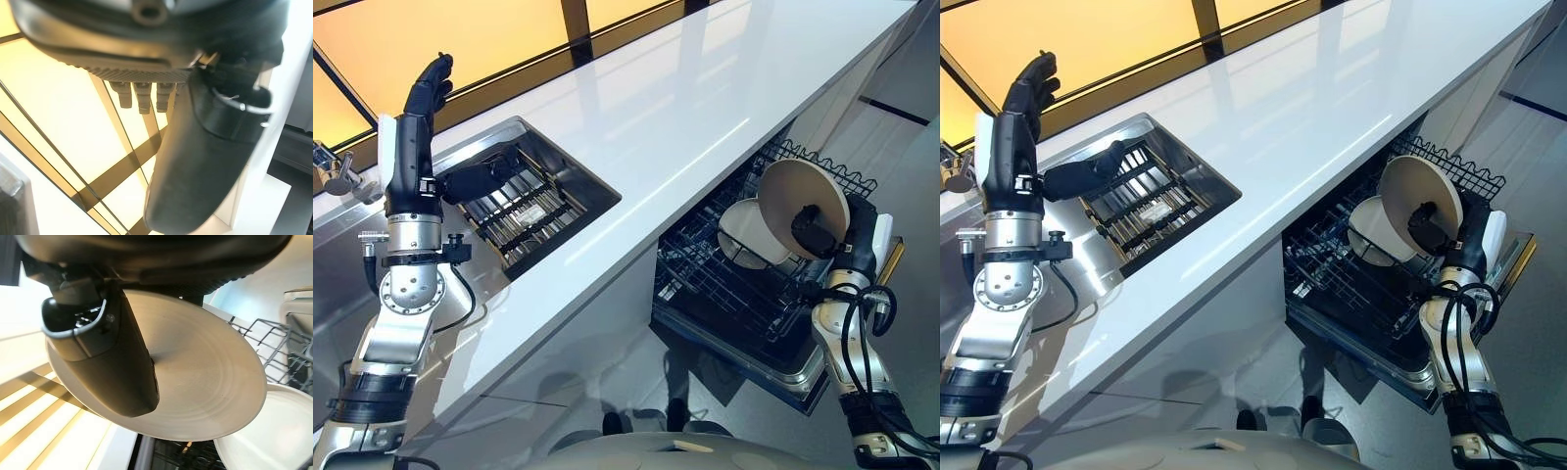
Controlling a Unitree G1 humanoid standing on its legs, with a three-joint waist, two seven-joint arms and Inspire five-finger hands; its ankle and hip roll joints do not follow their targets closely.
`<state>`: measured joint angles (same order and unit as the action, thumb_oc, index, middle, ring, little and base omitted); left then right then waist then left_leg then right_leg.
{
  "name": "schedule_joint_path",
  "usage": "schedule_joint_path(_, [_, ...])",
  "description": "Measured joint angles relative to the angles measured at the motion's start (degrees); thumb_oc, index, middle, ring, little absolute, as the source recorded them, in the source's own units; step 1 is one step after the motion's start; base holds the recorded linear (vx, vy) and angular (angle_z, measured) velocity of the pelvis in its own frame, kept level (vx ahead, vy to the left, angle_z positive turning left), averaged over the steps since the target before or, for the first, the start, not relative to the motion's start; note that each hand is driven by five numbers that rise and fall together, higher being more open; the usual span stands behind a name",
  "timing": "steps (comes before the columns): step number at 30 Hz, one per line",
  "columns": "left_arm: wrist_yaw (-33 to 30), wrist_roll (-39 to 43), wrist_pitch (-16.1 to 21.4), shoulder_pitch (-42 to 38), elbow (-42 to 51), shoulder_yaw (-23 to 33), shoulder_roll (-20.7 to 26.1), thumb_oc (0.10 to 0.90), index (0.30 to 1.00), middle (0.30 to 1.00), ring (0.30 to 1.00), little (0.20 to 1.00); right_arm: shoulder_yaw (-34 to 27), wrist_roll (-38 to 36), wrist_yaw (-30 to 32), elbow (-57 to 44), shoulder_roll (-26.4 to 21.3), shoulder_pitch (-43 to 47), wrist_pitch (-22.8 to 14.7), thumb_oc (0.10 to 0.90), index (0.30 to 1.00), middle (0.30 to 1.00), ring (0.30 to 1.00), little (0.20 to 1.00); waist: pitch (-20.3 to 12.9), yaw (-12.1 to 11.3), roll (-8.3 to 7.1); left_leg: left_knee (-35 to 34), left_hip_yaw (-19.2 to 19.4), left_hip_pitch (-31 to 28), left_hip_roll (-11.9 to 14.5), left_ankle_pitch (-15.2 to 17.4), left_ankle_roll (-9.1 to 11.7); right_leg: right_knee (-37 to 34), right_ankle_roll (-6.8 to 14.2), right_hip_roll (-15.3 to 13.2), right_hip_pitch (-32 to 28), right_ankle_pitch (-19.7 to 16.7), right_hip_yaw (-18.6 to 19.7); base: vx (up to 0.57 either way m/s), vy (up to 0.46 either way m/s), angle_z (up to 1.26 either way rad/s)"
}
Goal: Pick up plates and place into dishwasher.
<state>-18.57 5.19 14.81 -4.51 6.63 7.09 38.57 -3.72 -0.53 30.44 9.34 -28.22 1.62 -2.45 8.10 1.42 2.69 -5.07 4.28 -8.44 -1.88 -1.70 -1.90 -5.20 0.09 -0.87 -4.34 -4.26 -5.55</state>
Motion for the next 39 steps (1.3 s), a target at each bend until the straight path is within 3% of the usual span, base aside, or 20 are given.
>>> schedule_joint_path(7, [0.5, 4.3, 0.0, 0.3, -2.3, 0.2, -1.7, 0.800, 0.900, 0.900, 0.900, 0.900, 2.5, 1.3, -3.3, 4.2, 0.2, -0.1, 2.3, 0.100, 0.300, 0.300, 0.300, 0.200, 0.0, -0.2, 0.06, 0.0, -0.4, 0.2, 0.1, 0.0, 0.0, 0.0, 0.0, -0.3, 0.0, 0.0, -0.5, 0.00, -0.006, 0.02])
schedule_joint_path(20, [2.2, 4.5, 0.0, 1.9, -3.2, 0.2, -2.9, 0.800, 0.900, 0.900, 0.900, 0.900, 7.4, 1.9, -11.1, 10.7, 0.5, -1.1, 4.4, 0.100, 0.300, 0.300, 0.300, 0.200, 0.0, -1.8, 0.04, 0.0, -1.6, -0.5, -0.1, -0.1, 0.0, 0.0, 0.4, -0.4, -1.2, 0.5, -1.9, 0.01, -0.014, 0.05])
schedule_joint_path(34, [5.6, 5.0, 0.0, 2.2, -3.2, 0.2, -3.0, 0.800, 0.900, 0.900, 0.900, 0.900, 9.6, 6.3, -14.9, 17.8, -0.1, 1.3, 12.6, 0.100, 0.300, 0.300, 0.300, 0.200, 0.0, -4.1, -0.01, 0.0, -4.7, 0.1, -0.2, -0.4, 0.0, 0.0, 0.6, -0.9, -2.0, 1.0, -5.3, 0.03, -0.011, 0.13])
schedule_joint_path(37, [6.0, 5.6, -0.1, 2.2, -3.2, 0.2, -3.0, 0.800, 0.900, 0.900, 0.900, 0.900, 11.2, 6.9, -15.9, 18.9, -1.0, 2.6, 12.9, 0.100, 0.300, 0.300, 0.300, 0.200, 0.0, -4.4, -0.08, 0.0, -4.8, 0.1, -0.2, -0.4, 0.0, 0.0, 0.6, -0.8, -2.0, 1.1, -5.8, 0.01, -0.007, 0.03])
schedule_joint_path(38, [6.3, 6.1, -0.1, 2.2, -3.2, 0.2, -3.0, 0.800, 0.900, 0.900, 0.900, 0.900, 11.6, 7.0, -16.3, 19.6, -1.1, 3.5, 13.2, 0.158, 0.349, 0.349, 0.349, 0.258, 0.1, -4.4, -0.10, 0.0, -4.8, 0.1, -0.2, -0.4, 0.0, 0.0, 0.6, -0.8, -2.0, 1.1, -5.8, 0.00, 0.000, 0.00])
schedule_joint_path(39, [6.6, 6.1, -0.1, 2.2, -3.2, 0.1, -3.0, 0.800, 0.900, 0.900, 0.900, 0.900, 11.9, 7.2, -16.7, 20.0, -1.1, 4.0, 13.5, 0.800, 0.900, 0.900, 0.900, 0.900, 0.1, -4.4, -0.10, 0.0, -4.8, 0.1, -0.2, -0.4, 0.0, 0.0, 0.6, -0.8, -2.0, 1.1, -5.7, 0.00, 0.000, 0.00])
